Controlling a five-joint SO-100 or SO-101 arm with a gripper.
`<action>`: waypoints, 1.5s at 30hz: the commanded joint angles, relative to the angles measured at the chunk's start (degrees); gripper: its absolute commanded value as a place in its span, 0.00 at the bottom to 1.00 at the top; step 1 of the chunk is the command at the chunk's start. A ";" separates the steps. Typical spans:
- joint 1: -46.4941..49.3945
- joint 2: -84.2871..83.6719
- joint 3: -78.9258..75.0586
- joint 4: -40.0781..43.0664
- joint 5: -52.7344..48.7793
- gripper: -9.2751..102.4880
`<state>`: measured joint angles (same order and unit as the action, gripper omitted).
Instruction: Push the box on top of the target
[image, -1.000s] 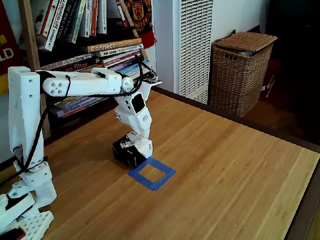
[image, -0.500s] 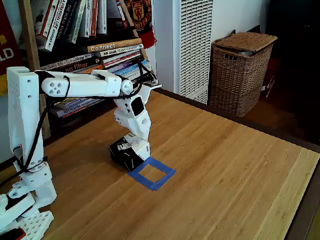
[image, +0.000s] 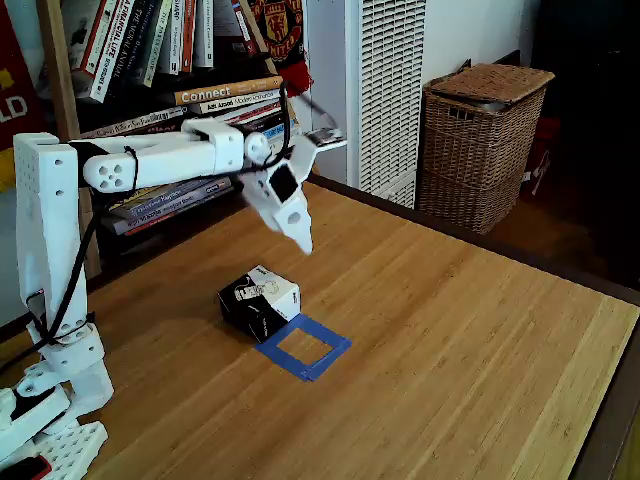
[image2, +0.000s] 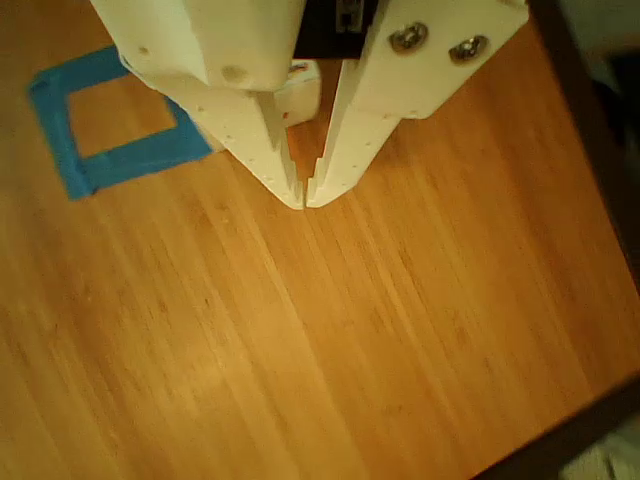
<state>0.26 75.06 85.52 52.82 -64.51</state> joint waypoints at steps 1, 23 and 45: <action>-0.97 4.75 -0.70 -1.23 10.99 0.08; -8.35 22.50 21.62 0.79 46.58 0.08; -10.28 24.70 34.45 -3.69 51.68 0.08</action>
<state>-10.37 99.14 120.15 50.01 -13.10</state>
